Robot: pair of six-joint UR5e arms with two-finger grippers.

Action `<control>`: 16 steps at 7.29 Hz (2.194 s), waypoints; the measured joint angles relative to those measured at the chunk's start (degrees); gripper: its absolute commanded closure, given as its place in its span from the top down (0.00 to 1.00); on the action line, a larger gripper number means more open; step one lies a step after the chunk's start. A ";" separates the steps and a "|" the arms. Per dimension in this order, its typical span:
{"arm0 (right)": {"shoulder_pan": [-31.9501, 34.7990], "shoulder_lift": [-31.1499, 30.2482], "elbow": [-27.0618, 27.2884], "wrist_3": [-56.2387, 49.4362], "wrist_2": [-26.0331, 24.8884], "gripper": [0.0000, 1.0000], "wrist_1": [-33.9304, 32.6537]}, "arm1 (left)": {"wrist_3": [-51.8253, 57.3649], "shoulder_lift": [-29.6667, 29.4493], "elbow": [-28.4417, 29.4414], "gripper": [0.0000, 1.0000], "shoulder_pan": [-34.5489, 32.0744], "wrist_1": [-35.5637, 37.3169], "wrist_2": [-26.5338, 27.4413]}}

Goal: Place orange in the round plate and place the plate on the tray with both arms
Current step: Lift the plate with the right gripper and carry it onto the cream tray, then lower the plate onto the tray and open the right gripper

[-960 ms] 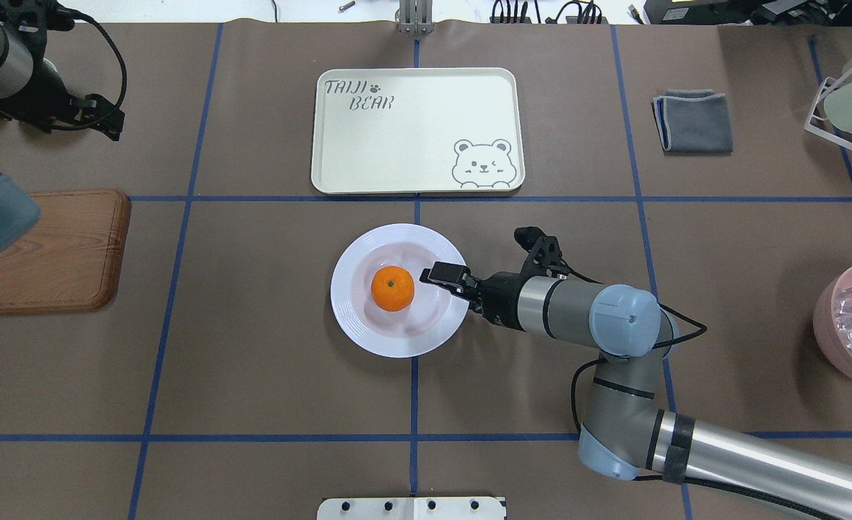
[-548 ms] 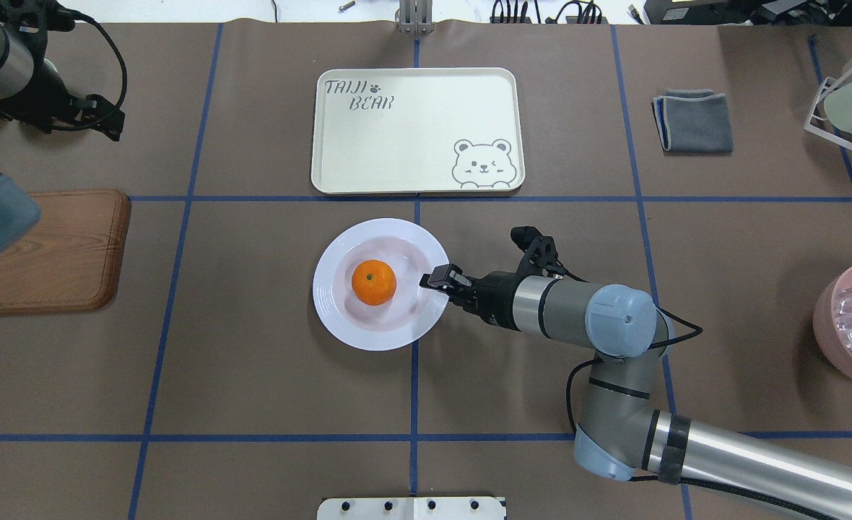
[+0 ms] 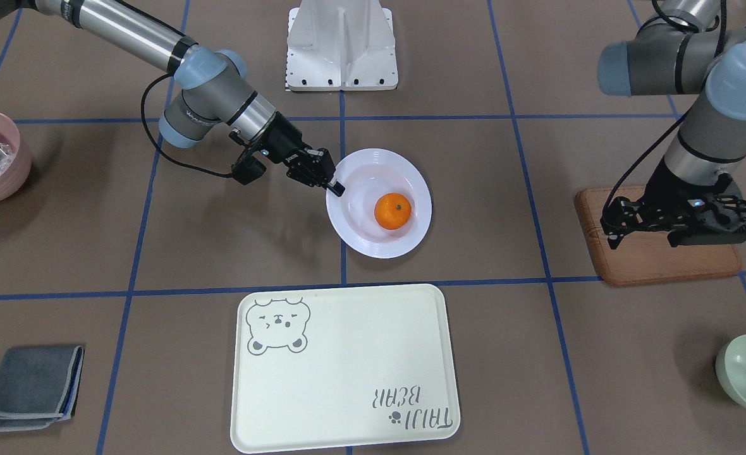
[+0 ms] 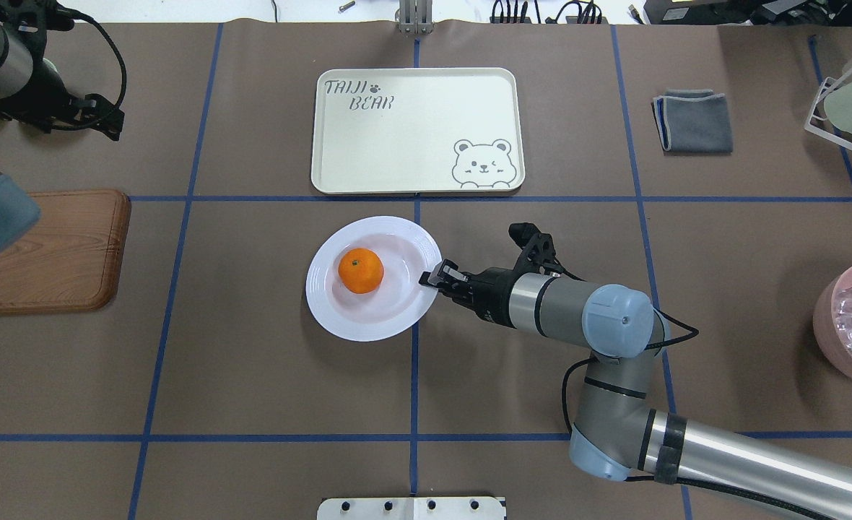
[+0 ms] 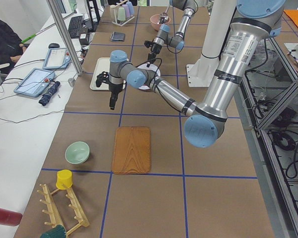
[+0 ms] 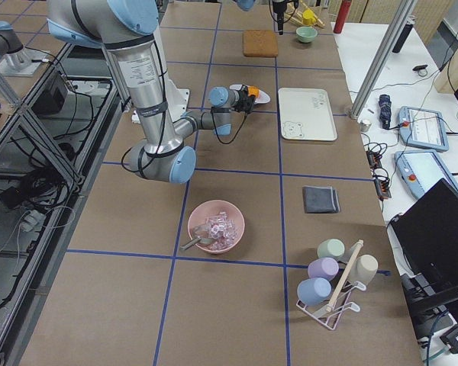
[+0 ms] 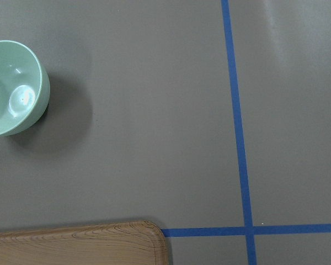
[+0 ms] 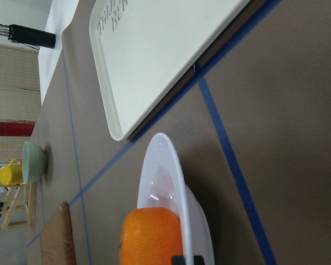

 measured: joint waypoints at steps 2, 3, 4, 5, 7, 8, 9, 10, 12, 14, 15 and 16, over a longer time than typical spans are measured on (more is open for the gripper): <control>1.43 1.36 0.08 1.89 -4.36 0.00 -0.05 | -0.08 0.00 0.29 0.99 0.07 -0.01 0.00; 3.13 2.07 -0.07 3.61 -5.49 0.00 -0.12 | -0.15 0.00 0.51 0.99 0.13 -0.05 0.00; 5.10 3.23 -1.10 5.16 -6.13 0.00 -0.29 | -0.20 0.00 0.56 0.98 0.16 -0.07 0.00; 7.34 5.14 -3.80 6.58 -6.46 0.00 -0.42 | -0.22 -0.02 0.59 0.99 0.18 -0.08 0.00; 11.44 10.70 -12.71 8.75 -6.57 0.00 -0.70 | -0.29 -0.19 0.60 0.99 0.19 -0.03 0.02; 12.84 13.62 -17.69 9.35 -6.57 0.00 -0.90 | -0.31 -0.27 0.63 0.99 0.19 -0.02 0.06; 13.47 16.19 -22.16 9.58 -6.52 0.00 -1.04 | -0.34 -0.34 0.64 0.99 0.19 -0.06 0.08; 13.63 17.79 -25.13 9.66 -6.40 0.00 -1.09 | -0.38 -0.37 0.64 0.99 0.19 -0.06 0.08; 13.21 18.34 -27.24 9.56 -6.13 0.74 -1.35 | -0.41 -0.41 0.97 0.99 0.19 -0.12 0.09; 13.08 15.81 -25.20 6.42 -3.37 1.00 -3.14 | -0.39 -0.53 1.55 0.99 0.19 -0.47 0.09; 13.56 12.94 -19.66 0.78 0.25 1.00 -8.73 | -0.35 -0.57 1.68 0.99 0.19 -0.56 0.09; 15.36 10.37 -12.36 -4.93 6.70 1.00 -18.07 | -0.33 -0.60 1.69 0.99 0.17 -0.60 0.09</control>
